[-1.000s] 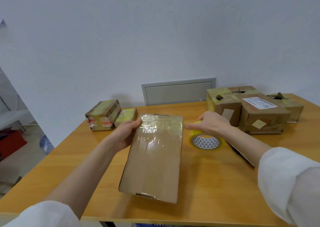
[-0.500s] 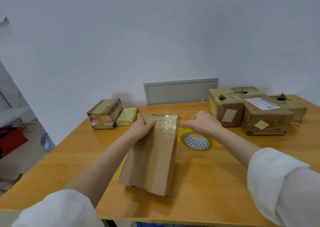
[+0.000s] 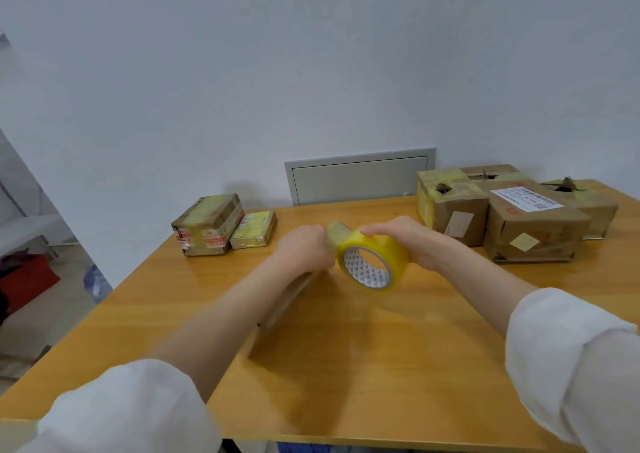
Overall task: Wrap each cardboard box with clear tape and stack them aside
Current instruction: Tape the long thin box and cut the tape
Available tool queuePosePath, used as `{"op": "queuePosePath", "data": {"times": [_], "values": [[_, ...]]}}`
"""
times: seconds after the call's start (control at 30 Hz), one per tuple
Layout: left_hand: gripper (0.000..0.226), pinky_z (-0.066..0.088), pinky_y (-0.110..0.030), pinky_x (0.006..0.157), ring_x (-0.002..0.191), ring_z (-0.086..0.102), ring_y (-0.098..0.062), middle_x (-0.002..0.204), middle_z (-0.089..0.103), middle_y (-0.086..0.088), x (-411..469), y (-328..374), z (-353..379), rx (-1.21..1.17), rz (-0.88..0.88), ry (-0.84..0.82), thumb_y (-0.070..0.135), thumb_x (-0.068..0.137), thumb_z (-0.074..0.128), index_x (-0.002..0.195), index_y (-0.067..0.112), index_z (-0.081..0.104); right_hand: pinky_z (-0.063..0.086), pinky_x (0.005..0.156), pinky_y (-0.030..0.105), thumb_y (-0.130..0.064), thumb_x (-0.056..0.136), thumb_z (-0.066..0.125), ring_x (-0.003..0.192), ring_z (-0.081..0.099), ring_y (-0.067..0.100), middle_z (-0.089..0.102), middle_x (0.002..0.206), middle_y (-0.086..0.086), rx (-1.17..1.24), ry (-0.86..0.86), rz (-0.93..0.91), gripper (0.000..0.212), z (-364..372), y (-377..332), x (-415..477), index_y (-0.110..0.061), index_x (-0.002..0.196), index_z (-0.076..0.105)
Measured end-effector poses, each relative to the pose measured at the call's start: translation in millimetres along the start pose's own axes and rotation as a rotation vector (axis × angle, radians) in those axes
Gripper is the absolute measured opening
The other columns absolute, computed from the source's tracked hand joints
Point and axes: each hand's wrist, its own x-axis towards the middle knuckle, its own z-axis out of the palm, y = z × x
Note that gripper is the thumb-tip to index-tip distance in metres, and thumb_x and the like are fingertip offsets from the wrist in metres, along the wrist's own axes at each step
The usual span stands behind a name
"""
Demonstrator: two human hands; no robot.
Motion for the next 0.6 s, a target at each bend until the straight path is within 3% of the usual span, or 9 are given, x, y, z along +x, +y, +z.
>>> {"op": "queuePosePath", "data": {"times": [0.1,0.17,0.27,0.37,0.47,0.6], "values": [[0.052,0.052,-0.034,0.08,0.103,0.059,-0.025,0.117,0.059,-0.008,4,-4,-30,-0.038,0.028,0.053,0.029,0.085,0.061,0.131,0.012,0.043,0.053,0.092,0.044,-0.033,0.081,0.073,0.099,0.065,0.028,0.067,0.107,0.011,0.121,0.07,-0.13,0.038,-6,-22,2,-0.007,0.109,0.067],[0.05,0.047,-0.031,0.075,0.105,0.059,-0.025,0.119,0.06,-0.008,4,-4,-38,-0.065,0.047,0.094,0.03,0.087,0.06,0.132,0.012,0.045,0.054,0.082,0.037,-0.037,0.084,0.07,0.091,0.064,0.021,0.067,0.099,0.004,0.063,0.122,-0.212,0.026,-6,-37,0,-0.014,0.097,0.067],[0.045,0.049,-0.035,0.084,0.11,0.057,-0.027,0.125,0.06,-0.011,6,-5,-29,-0.093,0.075,0.136,0.028,0.088,0.057,0.13,0.014,0.049,0.05,0.073,0.03,-0.044,0.088,0.065,0.082,0.063,0.016,0.068,0.093,0.005,-0.085,0.121,-0.265,0.035,-4,-42,-3,-0.01,0.097,0.07],[0.055,0.039,-0.038,0.103,0.129,0.045,-0.027,0.143,0.048,-0.009,7,-10,-18,-0.177,0.063,0.078,0.023,0.092,0.055,0.144,0.017,0.038,0.048,0.081,0.032,-0.046,0.088,0.063,0.091,0.061,0.017,0.068,0.106,0.006,-0.082,0.042,-0.214,0.035,-4,-26,-4,-0.014,0.102,0.07],[0.057,0.03,-0.038,0.112,0.138,0.036,-0.025,0.151,0.038,-0.007,11,-16,-16,-0.188,0.045,0.031,0.02,0.094,0.052,0.148,0.016,0.033,0.046,0.093,0.037,-0.04,0.091,0.06,0.108,0.054,0.019,0.059,0.119,0.0,-0.046,0.034,-0.193,0.037,-1,-14,-2,-0.016,0.118,0.065],[0.055,0.03,-0.035,0.11,0.138,0.035,-0.025,0.151,0.037,-0.009,14,-19,-18,-0.18,0.043,-0.016,0.019,0.097,0.049,0.148,0.012,0.031,0.044,0.072,0.023,-0.036,0.095,0.056,0.09,0.057,0.008,0.061,0.107,-0.002,-0.119,0.035,-0.265,0.037,4,-11,-1,-0.012,0.122,0.063]]}}
